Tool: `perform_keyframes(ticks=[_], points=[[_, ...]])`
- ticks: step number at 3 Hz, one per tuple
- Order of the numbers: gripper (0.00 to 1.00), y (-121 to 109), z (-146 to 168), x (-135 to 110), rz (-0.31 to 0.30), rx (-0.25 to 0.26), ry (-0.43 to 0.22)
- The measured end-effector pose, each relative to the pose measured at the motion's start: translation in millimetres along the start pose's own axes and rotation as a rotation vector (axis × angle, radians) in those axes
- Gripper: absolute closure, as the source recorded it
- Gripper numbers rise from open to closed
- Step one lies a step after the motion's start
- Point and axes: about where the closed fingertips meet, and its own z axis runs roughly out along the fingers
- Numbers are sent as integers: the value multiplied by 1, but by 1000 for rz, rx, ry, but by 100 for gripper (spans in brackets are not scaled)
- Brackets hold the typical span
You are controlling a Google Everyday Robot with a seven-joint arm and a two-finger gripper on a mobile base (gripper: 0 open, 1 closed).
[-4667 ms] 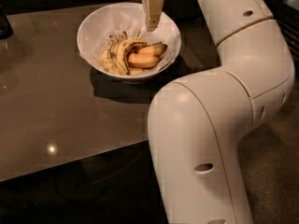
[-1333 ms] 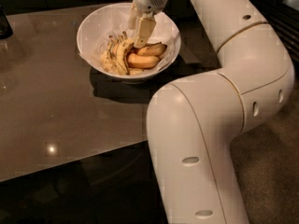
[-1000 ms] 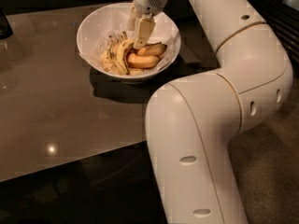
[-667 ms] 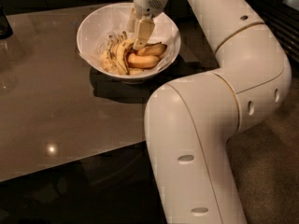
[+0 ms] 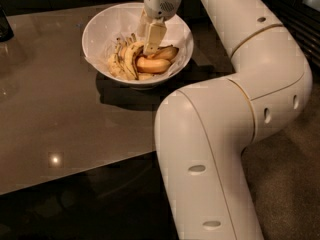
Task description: Pick banana from white bowl
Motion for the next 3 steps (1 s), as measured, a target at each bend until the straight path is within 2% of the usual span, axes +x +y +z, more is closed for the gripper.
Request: perform_keyframes(ticks=[1,2,3], points=[[44,2,4,3,8,-9,-5],[63,2,9,5,11,-20,-6],[86,2,9,5,11,-20,-6]])
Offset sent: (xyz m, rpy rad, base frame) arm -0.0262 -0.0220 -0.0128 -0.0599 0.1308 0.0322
